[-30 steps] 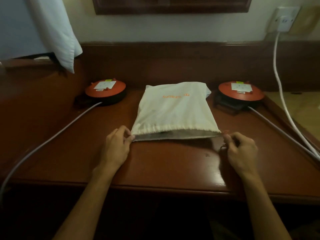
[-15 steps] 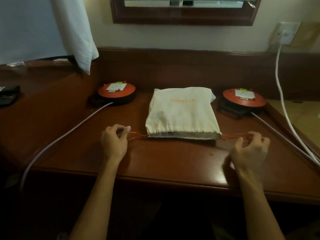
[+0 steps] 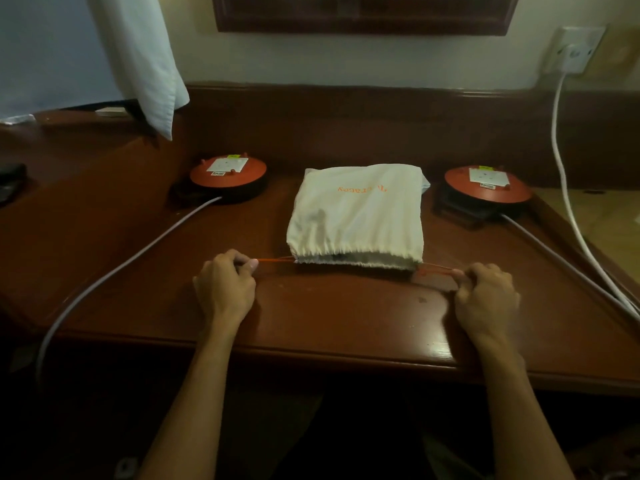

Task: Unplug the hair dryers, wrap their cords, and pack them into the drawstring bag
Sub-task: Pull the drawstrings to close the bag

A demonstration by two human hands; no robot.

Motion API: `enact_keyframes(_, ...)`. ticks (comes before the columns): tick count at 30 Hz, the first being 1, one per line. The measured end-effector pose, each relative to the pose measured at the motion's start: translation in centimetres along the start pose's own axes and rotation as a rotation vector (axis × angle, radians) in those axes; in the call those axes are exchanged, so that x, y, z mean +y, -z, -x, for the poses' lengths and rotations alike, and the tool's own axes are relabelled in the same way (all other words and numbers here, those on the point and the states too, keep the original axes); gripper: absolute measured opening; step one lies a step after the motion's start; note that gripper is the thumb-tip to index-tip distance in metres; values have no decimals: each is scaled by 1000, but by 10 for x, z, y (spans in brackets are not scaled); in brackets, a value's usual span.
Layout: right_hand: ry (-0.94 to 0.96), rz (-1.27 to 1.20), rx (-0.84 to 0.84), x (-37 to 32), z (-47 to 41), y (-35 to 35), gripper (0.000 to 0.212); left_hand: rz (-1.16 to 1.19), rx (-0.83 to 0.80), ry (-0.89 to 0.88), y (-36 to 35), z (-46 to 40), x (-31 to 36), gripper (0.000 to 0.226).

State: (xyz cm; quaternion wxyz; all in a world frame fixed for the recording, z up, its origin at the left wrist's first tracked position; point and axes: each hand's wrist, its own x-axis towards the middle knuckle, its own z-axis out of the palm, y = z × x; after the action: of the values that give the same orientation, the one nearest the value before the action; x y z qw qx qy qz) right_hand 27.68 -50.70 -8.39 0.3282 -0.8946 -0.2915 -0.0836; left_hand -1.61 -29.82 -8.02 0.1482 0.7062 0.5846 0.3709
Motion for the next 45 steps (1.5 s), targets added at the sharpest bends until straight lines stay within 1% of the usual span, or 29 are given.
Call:
enact_keyframes(2, -116, -15, 87, -1, 2, 5, 24, -21, 57, 124, 1, -1, 0, 9)
enact_keyframes(3, -145, -2, 121, -3, 3, 7, 24, -31, 73, 161, 1, -2, 1, 8)
enact_keyframes(5, -116, 16, 192, -5, 4, 8, 22, -32, 88, 137, 1, -2, 2, 10)
enact_keyframes(6, -64, 15, 218, -5, 5, 8, 25, -20, 94, 85, 1, -1, 2, 17)
enact_keyframes(7, 3, 18, 216, -6, 6, 7, 33, -1, 98, 5, 1, 0, 4, 26)
enact_keyframes(9, 177, 41, 116, -9, 7, 2, 49, -12, 51, -242, -2, 3, 10, 34)
enact_keyframes(11, 331, 69, -15, -14, 5, -7, 52, -69, -96, -469, -12, 6, 21, 33)
enact_keyframes(12, 370, 89, -87, -18, 3, -12, 49, -109, -182, -527, -19, 6, 26, 34)
enact_keyframes(13, 398, 132, -149, -22, 0, -16, 44, -144, -251, -547, -25, 5, 32, 34)
enact_keyframes(14, 420, 184, -181, -26, -3, -20, 36, -149, -303, -538, -30, 2, 37, 32)
enact_keyframes(15, 436, 203, -187, -29, -6, -23, 28, -105, -329, -515, -33, 0, 42, 26)
enact_keyframes(16, 446, 155, -197, -32, -8, -23, 21, -29, -348, -485, -34, -4, 43, 20)
enact_keyframes(17, 436, 34, -227, -33, -11, -21, 18, 39, -361, -462, -34, -8, 42, 17)
enact_keyframes(19, 351, -280, -324, -30, -16, -13, 21, 129, -392, -433, -29, -16, 36, 17)
enact_keyframes(20, 327, -377, -334, -27, -19, -9, 22, 179, -392, -412, -25, -20, 34, 17)
enact_keyframes(21, 335, -408, -308, -26, -21, -6, 20, 226, -370, -386, -21, -23, 33, 17)
enact_keyframes(25, 378, -371, -96, -28, -38, -1, 15, 344, -125, -292, -11, -30, 47, 10)
enact_keyframes(28, 372, -356, 34, -32, -58, 2, 14, 427, -15, -228, -5, -41, 64, 11)
enact_keyframes(30, 350, -322, 93, -27, -71, 6, 14, 442, 27, -178, 1, -52, 68, 15)
enact_keyframes(32, 331, -265, 111, -19, -79, 11, 15, 428, 45, -146, 7, -62, 68, 16)
enact_keyframes(36, 335, -102, 137, -5, -83, 13, 20, 381, 94, -138, 13, -72, 59, 14)
enact_keyframes(38, 370, -62, 158, 1, -80, 14, 19, 381, 124, -102, 16, -74, 54, 14)
enact_keyframes(41, 379, -51, 174, 6, -77, 17, 16, 325, 125, -91, 18, -73, 49, 17)
enact_keyframes(43, 345, -57, 142, 11, -75, 12, 14, 322, 123, -55, 15, -71, 47, 18)
enact_keyframes(45, 285, -71, 65, 17, -70, 5, 13, 363, 94, 19, 8, -65, 50, 18)
